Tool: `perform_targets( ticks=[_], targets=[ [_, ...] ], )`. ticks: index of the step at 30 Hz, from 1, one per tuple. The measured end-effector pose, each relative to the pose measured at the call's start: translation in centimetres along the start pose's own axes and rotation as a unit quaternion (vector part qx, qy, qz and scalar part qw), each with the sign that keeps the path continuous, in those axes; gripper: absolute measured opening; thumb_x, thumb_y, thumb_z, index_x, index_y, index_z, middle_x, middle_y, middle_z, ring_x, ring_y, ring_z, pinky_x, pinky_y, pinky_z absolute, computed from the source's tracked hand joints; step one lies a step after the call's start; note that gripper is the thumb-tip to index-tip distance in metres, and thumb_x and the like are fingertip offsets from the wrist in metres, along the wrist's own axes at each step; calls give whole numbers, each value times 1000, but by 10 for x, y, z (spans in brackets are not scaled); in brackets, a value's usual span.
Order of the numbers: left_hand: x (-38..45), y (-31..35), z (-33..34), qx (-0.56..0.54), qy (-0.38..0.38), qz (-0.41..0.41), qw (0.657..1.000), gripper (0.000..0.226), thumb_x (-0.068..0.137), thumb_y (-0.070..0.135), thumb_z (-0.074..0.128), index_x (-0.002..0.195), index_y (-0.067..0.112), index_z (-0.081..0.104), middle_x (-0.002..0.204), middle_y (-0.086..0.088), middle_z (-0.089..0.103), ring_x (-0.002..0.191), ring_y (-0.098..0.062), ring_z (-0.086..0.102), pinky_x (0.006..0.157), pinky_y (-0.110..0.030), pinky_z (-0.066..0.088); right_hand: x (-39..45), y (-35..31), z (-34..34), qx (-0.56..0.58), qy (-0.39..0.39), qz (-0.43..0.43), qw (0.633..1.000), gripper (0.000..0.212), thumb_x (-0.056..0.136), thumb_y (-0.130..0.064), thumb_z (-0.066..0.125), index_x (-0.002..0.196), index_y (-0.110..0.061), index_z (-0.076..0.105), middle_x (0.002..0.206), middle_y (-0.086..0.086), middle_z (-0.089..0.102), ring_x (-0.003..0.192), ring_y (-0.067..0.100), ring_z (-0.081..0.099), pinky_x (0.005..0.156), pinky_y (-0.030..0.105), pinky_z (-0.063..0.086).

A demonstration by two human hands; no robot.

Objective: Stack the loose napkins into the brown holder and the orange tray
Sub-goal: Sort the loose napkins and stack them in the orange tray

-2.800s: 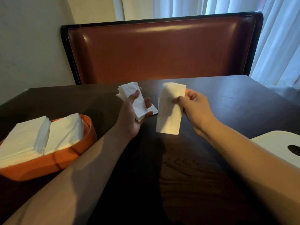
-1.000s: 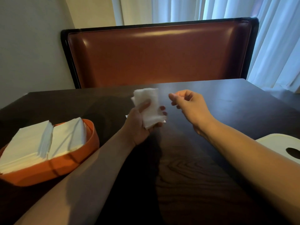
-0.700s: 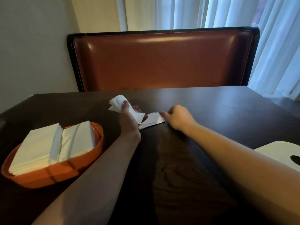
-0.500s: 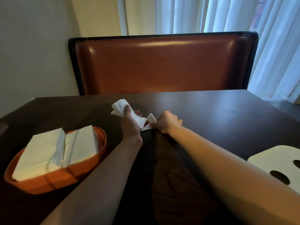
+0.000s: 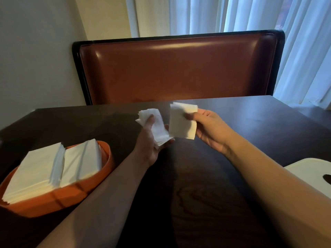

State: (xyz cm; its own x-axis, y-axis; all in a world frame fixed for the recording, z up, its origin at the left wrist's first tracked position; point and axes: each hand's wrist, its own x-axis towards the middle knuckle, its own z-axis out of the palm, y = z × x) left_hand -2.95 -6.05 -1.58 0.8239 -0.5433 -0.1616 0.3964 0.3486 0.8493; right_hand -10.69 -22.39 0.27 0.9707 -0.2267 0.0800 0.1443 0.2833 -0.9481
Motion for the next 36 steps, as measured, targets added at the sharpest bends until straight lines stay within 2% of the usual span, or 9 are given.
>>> perform_targets(
  ticks=[3, 7, 12, 16, 19, 23, 27, 31, 36],
  targets=[
    [-11, 0, 5, 7, -106, -14, 994, 55, 103, 54, 27, 128, 15, 58, 107, -14, 70, 93, -28, 68, 82, -46, 57, -12, -7, 14, -50, -58, 0, 997, 37, 83, -19, 70, 114, 0, 68, 106, 14, 73, 98, 24, 70, 85, 37, 59],
    [-11, -3, 8, 38, -154, -26, 987, 69, 101, 62, 18, 132, 12, 55, 106, -14, 64, 84, -25, 63, 54, -30, 55, -15, -4, 26, -193, 12, -41, 980, 23, 87, -22, 72, 105, -7, 70, 94, -1, 74, 79, 3, 70, 63, 16, 53],
    [-9, -8, 8, 31, -172, -34, 984, 86, 90, 77, 16, 131, 13, 57, 113, -16, 64, 91, -29, 64, 64, -37, 55, -10, 6, 30, -191, 105, -49, 975, 15, 88, -16, 73, 92, -2, 71, 79, 1, 69, 66, 7, 67, 52, 18, 51],
    [-15, -10, 17, 29, -123, -39, 991, 49, 102, 45, 40, 118, 5, 64, 112, -18, 68, 100, -29, 65, 87, -44, 56, -11, 15, 35, -134, 120, -33, 983, 17, 85, -18, 77, 97, -10, 67, 96, 8, 70, 85, 18, 70, 63, 23, 58],
    [-11, -10, 16, -37, -112, -11, 993, 49, 105, 40, 36, 105, 11, 75, 118, -18, 66, 114, -31, 60, 108, -51, 42, -9, 13, 37, -88, 137, -12, 987, 47, 84, -23, 77, 121, -9, 51, 108, 5, 61, 91, 12, 63, 63, 17, 54],
    [-16, -5, 16, -22, -99, 33, 994, 47, 105, 47, 34, 107, 19, 73, 103, -13, 73, 101, -26, 69, 99, -50, 49, -13, 16, 33, -92, 45, 88, 991, 43, 81, -32, 78, 111, -5, 65, 100, 9, 71, 87, 19, 70, 69, 27, 58],
    [-11, -4, 13, 43, -7, 122, 992, 23, 95, 19, 59, 116, 11, 62, 125, -22, 62, 119, -37, 58, 108, -57, 40, -10, 16, 22, -75, 44, -5, 996, 31, 82, -10, 76, 109, 0, 65, 98, 9, 68, 86, 18, 68, 65, 21, 56],
    [-4, 1, 1, 131, 48, 120, 983, 33, 83, -3, 60, 113, 9, 67, 110, -17, 66, 99, -29, 61, 82, -40, 54, -1, 23, 4, -375, 59, -78, 922, 18, 83, -11, 77, 99, -9, 67, 83, -4, 63, 78, 10, 59, 72, 19, 51],
    [1, -8, -1, 275, 59, 111, 953, 41, 79, -12, 54, 113, 11, 62, 98, -6, 62, 87, -17, 60, 63, -20, 52, -1, 30, -5, -460, 25, -22, 887, 40, 68, -43, 82, 97, -20, 66, 92, -8, 68, 92, 13, 64, 89, 39, 55]
  ],
)
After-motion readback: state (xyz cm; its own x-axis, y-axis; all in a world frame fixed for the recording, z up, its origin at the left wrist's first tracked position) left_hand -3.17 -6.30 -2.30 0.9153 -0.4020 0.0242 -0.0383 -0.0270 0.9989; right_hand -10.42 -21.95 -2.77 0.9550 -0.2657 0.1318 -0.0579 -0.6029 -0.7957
